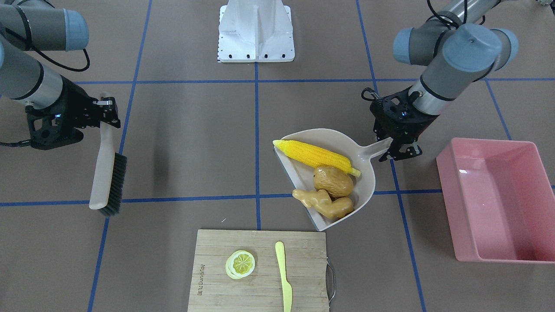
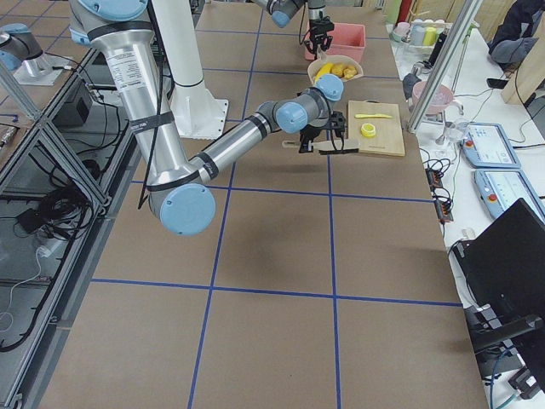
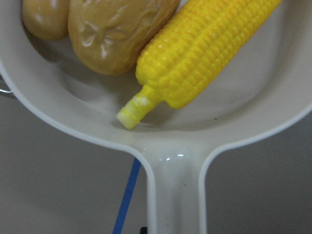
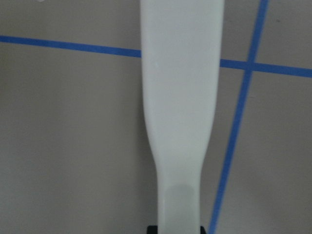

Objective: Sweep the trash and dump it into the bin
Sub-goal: 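Lift the dustpan toward the pink bin with the left gripper while the right withdraws, then tilt the dustpan over the pink bin with the left gripper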

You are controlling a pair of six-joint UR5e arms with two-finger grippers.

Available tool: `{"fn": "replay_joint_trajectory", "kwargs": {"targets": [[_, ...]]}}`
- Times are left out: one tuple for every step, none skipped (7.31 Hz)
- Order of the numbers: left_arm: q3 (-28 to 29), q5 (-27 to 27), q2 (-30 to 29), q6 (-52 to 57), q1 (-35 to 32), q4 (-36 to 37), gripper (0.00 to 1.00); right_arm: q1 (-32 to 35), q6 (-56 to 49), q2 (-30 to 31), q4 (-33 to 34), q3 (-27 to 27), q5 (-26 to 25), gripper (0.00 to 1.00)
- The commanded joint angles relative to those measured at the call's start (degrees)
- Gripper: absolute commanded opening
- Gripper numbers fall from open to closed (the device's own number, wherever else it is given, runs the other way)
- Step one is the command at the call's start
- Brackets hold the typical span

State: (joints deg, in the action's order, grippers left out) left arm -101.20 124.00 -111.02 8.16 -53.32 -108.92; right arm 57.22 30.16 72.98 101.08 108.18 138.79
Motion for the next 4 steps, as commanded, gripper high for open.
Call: {"fn": "replay_joint_trajectory", "kwargs": {"targets": [[-4.8,2.2,6.6,-8.4,-6.4,0.3,0.00,1.2,-11.9,7.2,6.2,-0.2,-4.7,0.00],[-4.8,5.3,8.9,-8.4,-11.3,0.4,0.00,1.2,-14.6,11.3,5.9,-0.7,-5.7,0.00],[-4.1,9.7,10.5,-8.3,-16.9,0.7,0.00,1.7,-16.8,14.1,5.8,-1.2,-7.3,0.00],[-2.0,13.4,12.2,-8.0,-22.1,0.6,0.00,2.1,-16.5,14.6,5.8,-2.5,-7.4,0.00]]}}
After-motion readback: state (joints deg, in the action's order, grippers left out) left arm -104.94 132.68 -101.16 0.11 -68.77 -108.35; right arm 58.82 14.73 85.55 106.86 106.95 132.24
